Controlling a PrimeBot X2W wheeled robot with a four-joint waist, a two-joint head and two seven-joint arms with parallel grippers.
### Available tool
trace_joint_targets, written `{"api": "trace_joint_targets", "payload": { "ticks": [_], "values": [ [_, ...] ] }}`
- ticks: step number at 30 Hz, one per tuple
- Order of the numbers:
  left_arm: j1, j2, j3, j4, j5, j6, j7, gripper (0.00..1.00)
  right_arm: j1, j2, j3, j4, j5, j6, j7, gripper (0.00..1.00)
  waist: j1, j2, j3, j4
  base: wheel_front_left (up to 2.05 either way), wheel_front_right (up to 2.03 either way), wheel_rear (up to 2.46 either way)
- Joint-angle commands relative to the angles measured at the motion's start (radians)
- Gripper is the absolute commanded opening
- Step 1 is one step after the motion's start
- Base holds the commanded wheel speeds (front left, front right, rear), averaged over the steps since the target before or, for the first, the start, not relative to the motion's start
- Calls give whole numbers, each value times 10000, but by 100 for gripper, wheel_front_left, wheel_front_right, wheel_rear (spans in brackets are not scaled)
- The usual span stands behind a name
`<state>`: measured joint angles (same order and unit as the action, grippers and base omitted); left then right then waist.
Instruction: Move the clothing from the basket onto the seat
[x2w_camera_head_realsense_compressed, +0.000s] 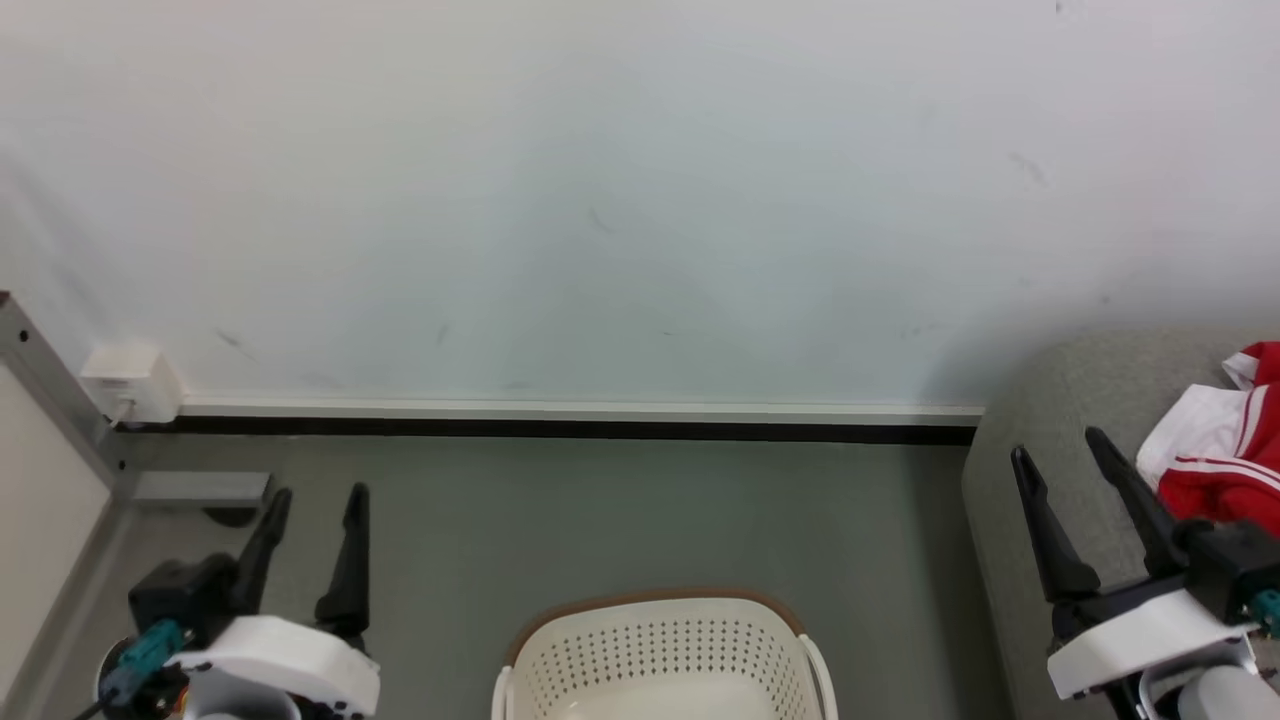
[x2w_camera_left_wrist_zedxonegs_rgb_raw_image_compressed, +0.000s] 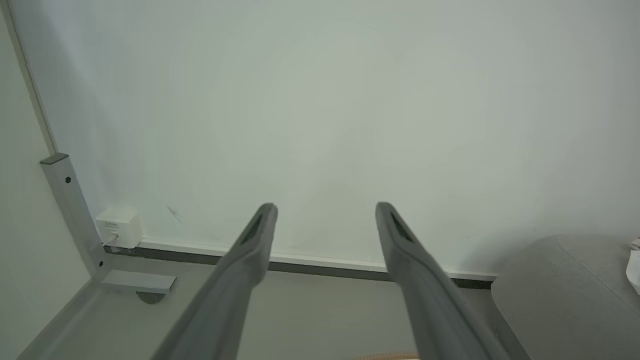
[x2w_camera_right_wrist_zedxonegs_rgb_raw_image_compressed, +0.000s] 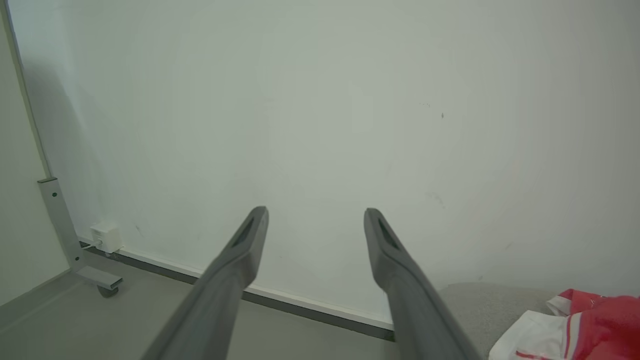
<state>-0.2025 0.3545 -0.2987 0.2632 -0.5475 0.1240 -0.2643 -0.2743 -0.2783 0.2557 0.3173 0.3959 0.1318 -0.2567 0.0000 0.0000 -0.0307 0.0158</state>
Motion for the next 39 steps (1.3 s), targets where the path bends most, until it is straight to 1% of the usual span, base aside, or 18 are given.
{"api": "trace_joint_targets", "payload": {
  "ticks": [1, 5, 9, 10, 11, 13, 16, 21, 29, 33, 39],
  "values": [
    [279, -72, 215, -111, 338, 49, -2, 100, 320, 78, -183, -21, -181, -22, -78, 100, 0, 0, -43, 137, 0, 0, 0],
    [892, -433, 1042, -201, 682, -54, -2, 100, 1051, 560, -802, -715, -544, -22, -81, 100, 0, 0, -65, 259, 0, 0, 0],
    [1416, -977, 1705, -110, 877, -311, -1, 100, 1752, 1092, -1265, -1167, -919, -22, -86, 100, 0, 0, -100, 279, 0, 0, 0],
    [1416, -977, 1705, -110, 877, -311, -1, 100, 1752, 1092, -1265, -1167, -919, -22, -86, 100, 0, 0, -100, 279, 0, 0, 0],
    [1523, -1070, 1921, -72, 971, -352, -2, 100, 1888, 1202, -1336, -1211, -1025, -22, -85, 100, 0, 0, -109, 254, 0, 0, 0],
    [1681, -1304, 2246, -39, 1236, -414, -1, 100, 2106, 1409, -1449, -1316, -1190, -22, -86, 100, 0, 0, -117, 197, 0, 0, 0],
    [1877, -1695, 2663, -52, 1535, -634, -3, 100, 2282, 1539, -1515, -1332, -1299, -22, -87, 100, 0, 0, -126, 144, 0, 0, 0],
    [1965, -2063, 3099, 79, 2119, -1002, -3, 100, 2321, 1459, -1451, -1288, -1305, -22, -88, 100, 0, 0, -119, 83, 0, 0, 0],
    [1731, -2378, 3661, 370, 2693, -1474, -3, 100, 2188, 1419, -1376, -1213, -1197, -22, -89, 100, 0, 0, -86, 33, 0, 0, 0],
    [1673, -2505, 3806, 446, 2933, -1639, -3, 100, 2159, 1399, -1376, -1164, -1182, -22, -89, 100, 0, 0, -69, 20, 0, 0, 0],
    [1630, -2598, 3984, 452, 3367, -1756, -3, 100, 2138, 1411, -1370, -1132, -1181, -22, -89, 100, 0, 0, -75, -15, 0, 0, 0]
  ]
}}
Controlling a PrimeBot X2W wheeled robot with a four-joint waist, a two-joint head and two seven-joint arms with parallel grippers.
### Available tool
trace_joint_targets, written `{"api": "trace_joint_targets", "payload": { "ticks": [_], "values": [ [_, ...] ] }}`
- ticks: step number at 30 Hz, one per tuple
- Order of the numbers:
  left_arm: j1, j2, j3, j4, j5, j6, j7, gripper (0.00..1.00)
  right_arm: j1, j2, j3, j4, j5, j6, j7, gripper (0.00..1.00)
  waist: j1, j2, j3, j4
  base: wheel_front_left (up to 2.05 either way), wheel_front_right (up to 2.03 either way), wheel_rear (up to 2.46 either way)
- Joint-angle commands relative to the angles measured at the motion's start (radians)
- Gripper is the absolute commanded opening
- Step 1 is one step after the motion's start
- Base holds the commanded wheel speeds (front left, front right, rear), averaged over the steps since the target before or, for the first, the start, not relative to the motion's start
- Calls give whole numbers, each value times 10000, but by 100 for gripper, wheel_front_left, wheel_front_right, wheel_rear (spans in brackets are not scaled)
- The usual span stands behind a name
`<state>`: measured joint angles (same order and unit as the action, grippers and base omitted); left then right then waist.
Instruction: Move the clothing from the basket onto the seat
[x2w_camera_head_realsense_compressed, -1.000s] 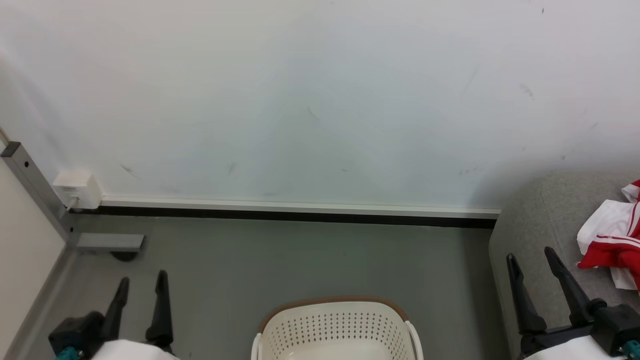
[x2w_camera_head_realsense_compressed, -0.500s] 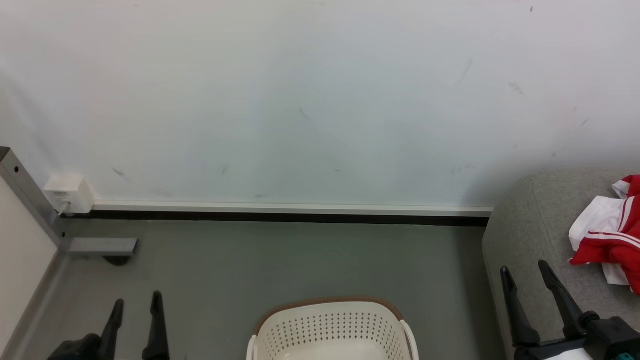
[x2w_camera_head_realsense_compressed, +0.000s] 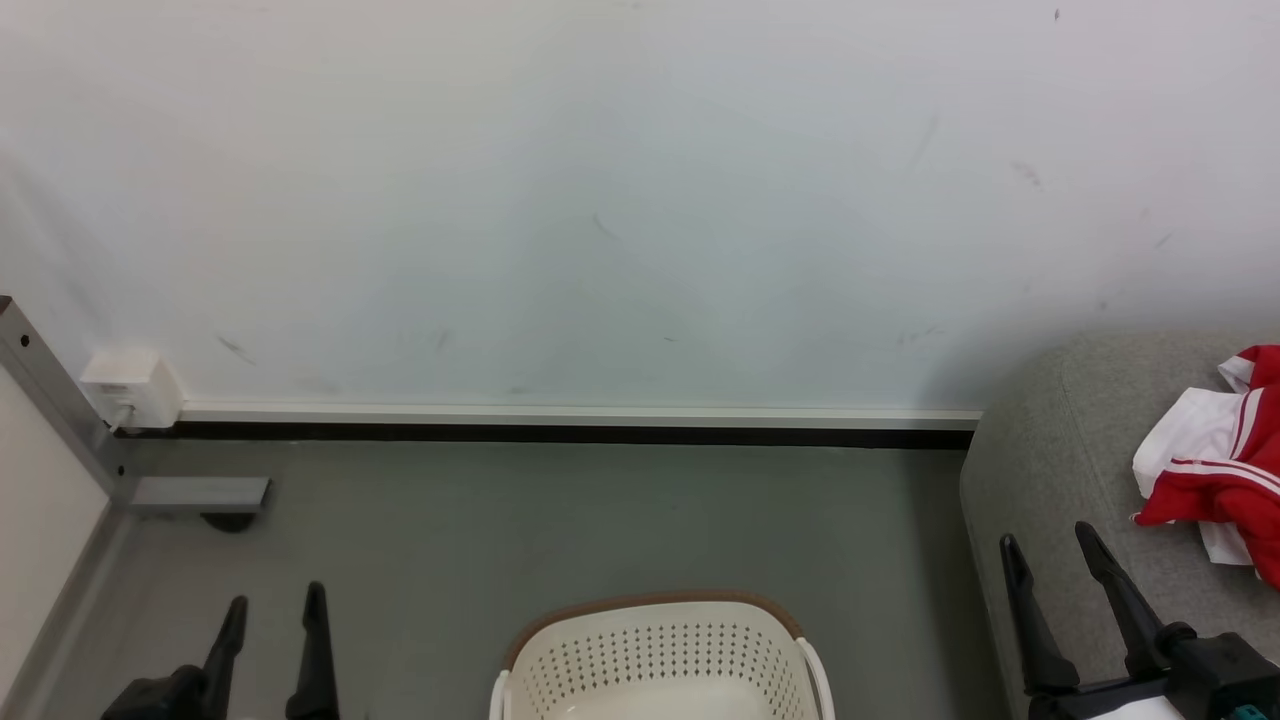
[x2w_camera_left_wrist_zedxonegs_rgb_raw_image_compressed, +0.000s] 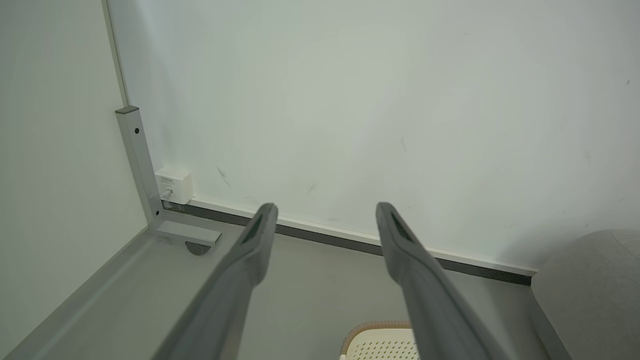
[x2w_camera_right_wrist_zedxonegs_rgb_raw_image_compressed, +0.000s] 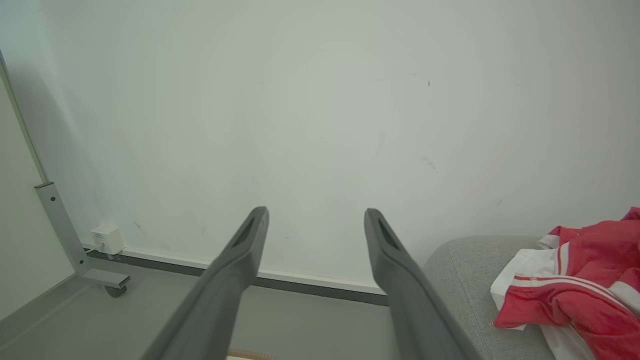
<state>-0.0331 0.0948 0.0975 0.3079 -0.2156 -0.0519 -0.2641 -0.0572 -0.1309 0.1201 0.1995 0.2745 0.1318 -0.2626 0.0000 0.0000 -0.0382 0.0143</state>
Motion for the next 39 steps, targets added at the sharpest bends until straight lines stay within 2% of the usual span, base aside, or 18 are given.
{"api": "trace_joint_targets", "payload": {
  "ticks": [1, 11, 12, 17, 39],
  "values": [
    [-67, -21, 66, 2, 63, -16, -5, 100, -33, -60, -12, 56, 35, -22, -30, 100, 0, 0, -2, -6, 0, 0, 0],
    [-150, -200, 307, 62, 306, -228, -5, 100, -79, -54, 8, 153, 90, -22, -30, 100, 0, 0, 2, -45, 0, 0, 0],
    [-70, -200, 286, 54, 258, -217, 3, 0, -13, 5, 15, 131, 78, 0, 0, 0, 0, 0, 3, -45, 0, 0, 0],
    [122, -340, 270, 473, 142, -215, 67, 0, 242, 122, 49, 476, 204, 2, 97, 0, 0, 0, 6, -50, 0, 0, 0],
    [-166, -360, 241, 151, -3811, -381, 1105, 0, -24, 270, -583, 473, 3939, -2, 1087, 0, 0, 0, 72, -67, 0, 0, 0]
  ]
}}
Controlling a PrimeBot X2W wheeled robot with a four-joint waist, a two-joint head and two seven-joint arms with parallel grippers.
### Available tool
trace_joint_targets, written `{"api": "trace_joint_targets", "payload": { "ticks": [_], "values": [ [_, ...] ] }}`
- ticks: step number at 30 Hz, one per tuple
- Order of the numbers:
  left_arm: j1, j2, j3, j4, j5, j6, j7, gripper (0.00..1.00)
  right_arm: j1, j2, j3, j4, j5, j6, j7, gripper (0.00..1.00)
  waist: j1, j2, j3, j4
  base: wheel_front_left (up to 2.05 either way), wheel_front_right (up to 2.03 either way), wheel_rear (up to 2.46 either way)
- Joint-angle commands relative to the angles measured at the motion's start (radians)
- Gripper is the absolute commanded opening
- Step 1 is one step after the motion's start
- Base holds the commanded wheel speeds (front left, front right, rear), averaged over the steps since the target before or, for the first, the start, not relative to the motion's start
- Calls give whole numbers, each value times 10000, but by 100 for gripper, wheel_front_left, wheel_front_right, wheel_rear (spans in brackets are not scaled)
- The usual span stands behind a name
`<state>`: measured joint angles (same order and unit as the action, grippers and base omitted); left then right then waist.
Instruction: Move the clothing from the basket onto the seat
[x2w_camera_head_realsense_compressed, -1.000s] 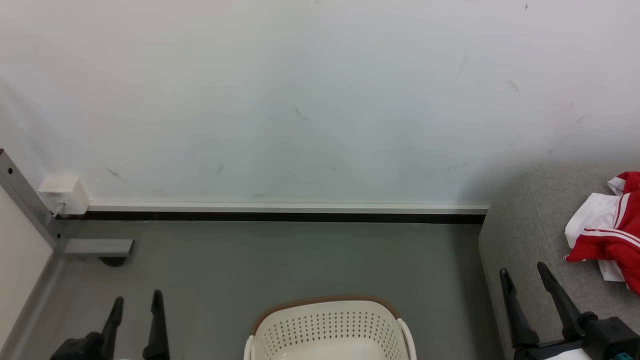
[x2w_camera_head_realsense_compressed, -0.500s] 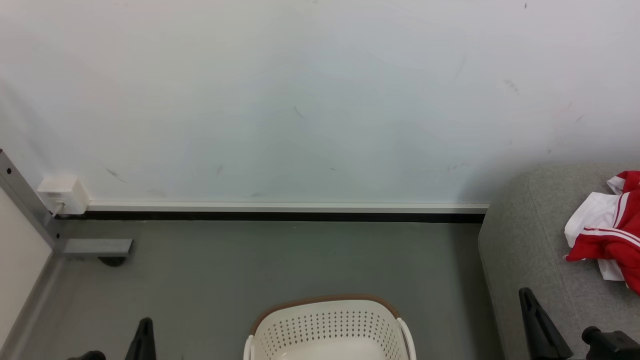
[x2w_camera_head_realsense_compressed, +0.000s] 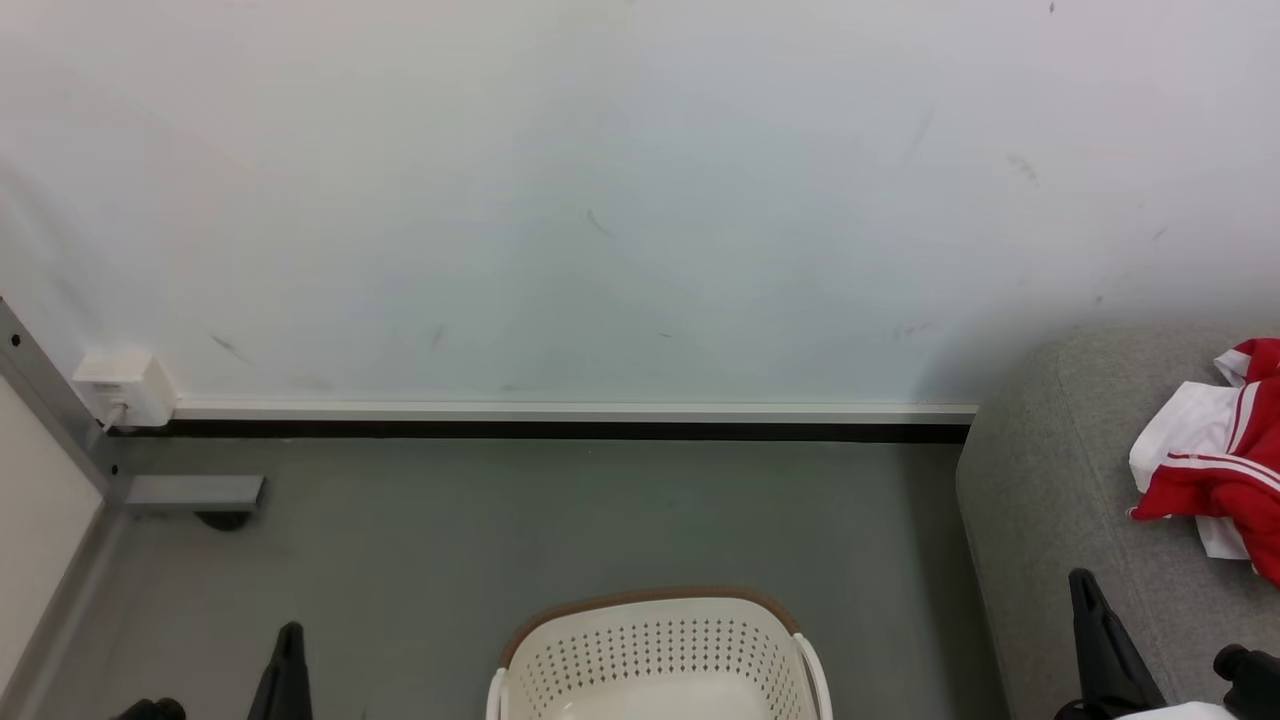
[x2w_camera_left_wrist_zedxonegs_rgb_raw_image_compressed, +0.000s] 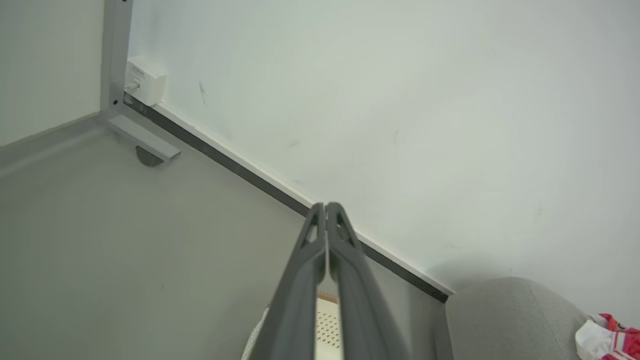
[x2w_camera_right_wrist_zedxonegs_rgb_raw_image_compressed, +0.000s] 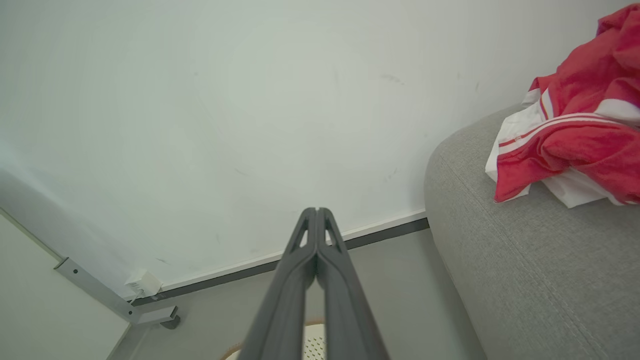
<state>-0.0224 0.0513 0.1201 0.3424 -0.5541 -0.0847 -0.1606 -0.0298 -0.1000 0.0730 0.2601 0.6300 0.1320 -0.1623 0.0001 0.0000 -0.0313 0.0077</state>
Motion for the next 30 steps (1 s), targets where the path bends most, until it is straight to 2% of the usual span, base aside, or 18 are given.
{"api": "trace_joint_targets", "payload": {
  "ticks": [1, 30],
  "values": [
    [-284, 75, 12, -209, -583, -60, 111, 0, -309, -32, -136, -133, 530, -5, 123, 0, 0, 0, 7, -1, 0, 0, 0],
    [-562, 52, -16, -507, -4353, -211, 1106, 0, -554, 131, -751, -137, 4080, -9, 1088, 0, 0, 0, 91, -22, 0, 0, 0]
  ]
}}
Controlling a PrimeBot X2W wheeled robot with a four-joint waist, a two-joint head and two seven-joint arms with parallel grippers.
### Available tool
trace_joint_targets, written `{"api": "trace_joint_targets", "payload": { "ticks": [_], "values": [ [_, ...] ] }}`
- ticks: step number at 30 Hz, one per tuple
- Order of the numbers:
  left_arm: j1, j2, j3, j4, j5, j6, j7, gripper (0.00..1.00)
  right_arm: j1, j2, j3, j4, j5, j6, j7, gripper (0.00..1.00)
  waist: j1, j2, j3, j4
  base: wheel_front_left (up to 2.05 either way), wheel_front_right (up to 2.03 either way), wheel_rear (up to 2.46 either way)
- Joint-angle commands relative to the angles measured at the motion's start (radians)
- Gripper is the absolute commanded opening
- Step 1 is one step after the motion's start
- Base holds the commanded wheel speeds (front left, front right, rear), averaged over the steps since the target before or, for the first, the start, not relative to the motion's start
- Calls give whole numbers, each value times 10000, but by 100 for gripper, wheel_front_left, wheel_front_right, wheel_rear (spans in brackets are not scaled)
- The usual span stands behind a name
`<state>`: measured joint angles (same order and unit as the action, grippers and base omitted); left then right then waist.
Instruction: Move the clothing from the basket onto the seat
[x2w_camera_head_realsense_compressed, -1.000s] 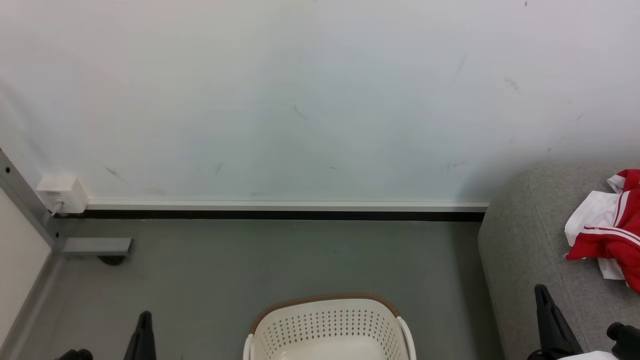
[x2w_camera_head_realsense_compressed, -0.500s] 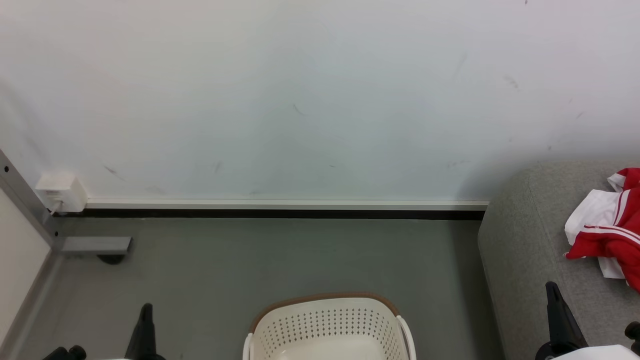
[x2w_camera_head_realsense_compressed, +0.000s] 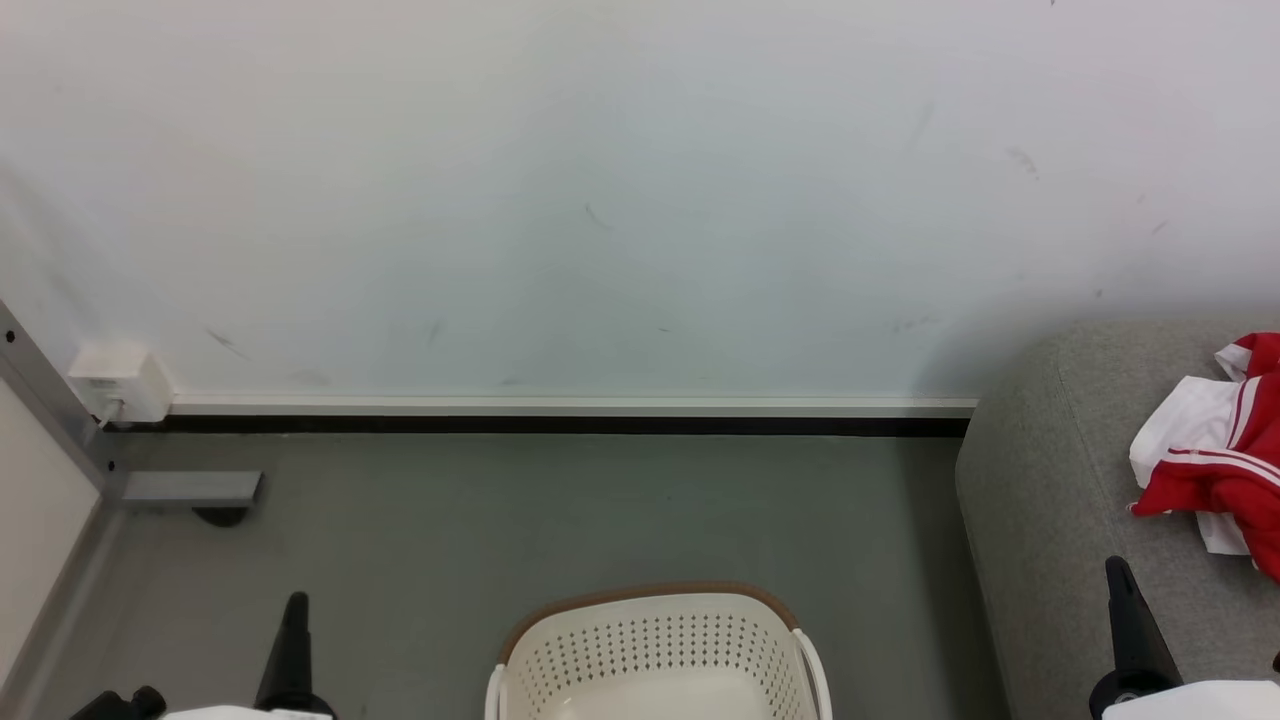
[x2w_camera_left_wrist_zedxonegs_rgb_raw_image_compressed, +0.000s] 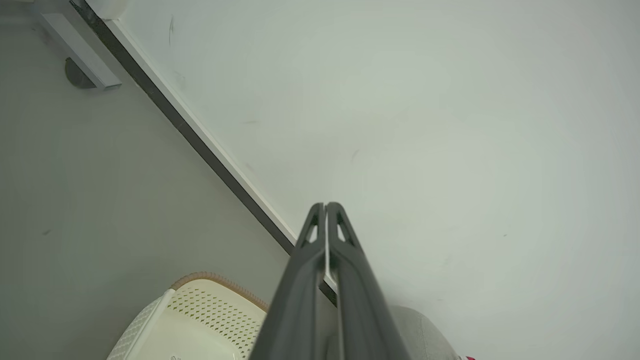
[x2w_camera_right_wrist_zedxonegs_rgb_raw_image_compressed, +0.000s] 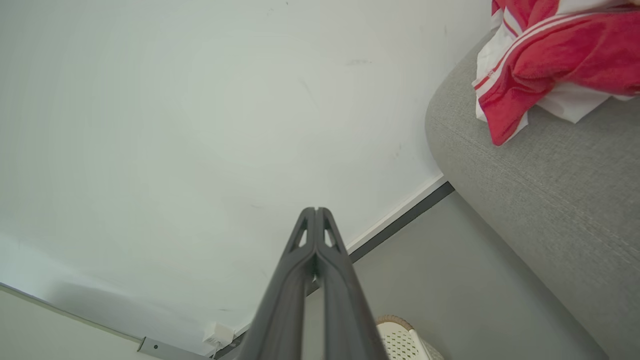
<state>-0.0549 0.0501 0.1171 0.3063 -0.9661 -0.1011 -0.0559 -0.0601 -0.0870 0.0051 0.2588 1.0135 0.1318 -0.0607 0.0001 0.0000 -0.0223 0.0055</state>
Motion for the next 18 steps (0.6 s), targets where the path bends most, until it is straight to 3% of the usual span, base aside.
{"api": "trace_joint_targets", "payload": {
  "ticks": [1, 18],
  "values": [
    [-245, 63, 16, -156, -360, -51, 92, 0, -261, 6, -90, -124, 354, -8, 97, 0, 0, 0, 5, -1, 0, 0, 0],
    [-372, 51, 9, -283, -2161, -136, 578, 0, -364, 80, -391, -122, 2046, -11, 562, 0, 0, 0, 56, -14, 0, 0, 0]
  ]
}}
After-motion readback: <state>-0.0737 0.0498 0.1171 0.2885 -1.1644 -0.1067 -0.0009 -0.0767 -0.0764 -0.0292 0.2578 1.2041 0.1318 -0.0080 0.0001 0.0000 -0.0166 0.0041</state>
